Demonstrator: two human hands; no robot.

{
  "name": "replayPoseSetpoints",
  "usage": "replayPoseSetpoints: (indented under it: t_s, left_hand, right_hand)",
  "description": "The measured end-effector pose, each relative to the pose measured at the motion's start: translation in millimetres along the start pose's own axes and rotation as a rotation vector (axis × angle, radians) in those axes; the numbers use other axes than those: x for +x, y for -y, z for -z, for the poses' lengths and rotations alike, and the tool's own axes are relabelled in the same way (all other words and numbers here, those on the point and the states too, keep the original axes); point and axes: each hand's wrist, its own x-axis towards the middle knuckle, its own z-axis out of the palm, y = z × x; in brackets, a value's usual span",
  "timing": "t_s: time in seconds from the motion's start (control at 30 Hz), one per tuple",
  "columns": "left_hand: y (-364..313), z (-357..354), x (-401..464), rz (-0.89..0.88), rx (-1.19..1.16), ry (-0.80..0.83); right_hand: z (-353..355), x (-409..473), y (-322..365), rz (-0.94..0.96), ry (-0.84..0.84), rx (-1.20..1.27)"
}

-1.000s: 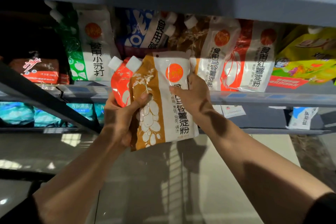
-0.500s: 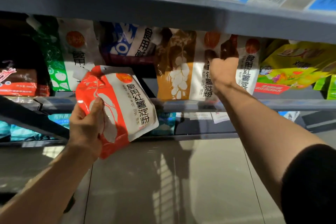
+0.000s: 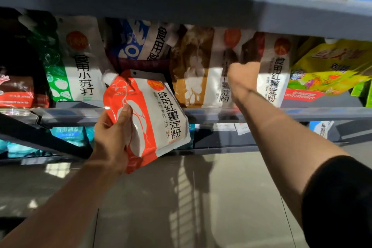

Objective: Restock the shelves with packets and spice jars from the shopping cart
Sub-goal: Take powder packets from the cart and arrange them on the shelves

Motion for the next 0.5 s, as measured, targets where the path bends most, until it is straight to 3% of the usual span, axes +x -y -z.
replayPoseSetpoints:
  t_s: [0.17, 0.27, 0.3, 0.4, 0.5]
  left_hand:
    - [4, 1, 3, 0.0, 0.034, 0.017]
    - [4, 1, 2, 0.011, 0.02, 0.029]
    - [4, 1, 1, 0.01, 0.013, 0.022]
    - [5, 1, 1, -0.005, 0.023, 0.019]
    - [6, 0, 2, 0.002, 0.028, 0.007]
  right_hand:
    - [8, -15, -40, 0.095, 0.179, -0.172]
    - [8, -38, -43, 0.298, -0.103, -0.372]
    - [7, -49, -44, 0.384, -0.125, -0.429]
    - [-7, -76, -51, 0.634, 0.13, -0.765]
    - [-27, -81, -51, 0.413, 0.199, -0.889]
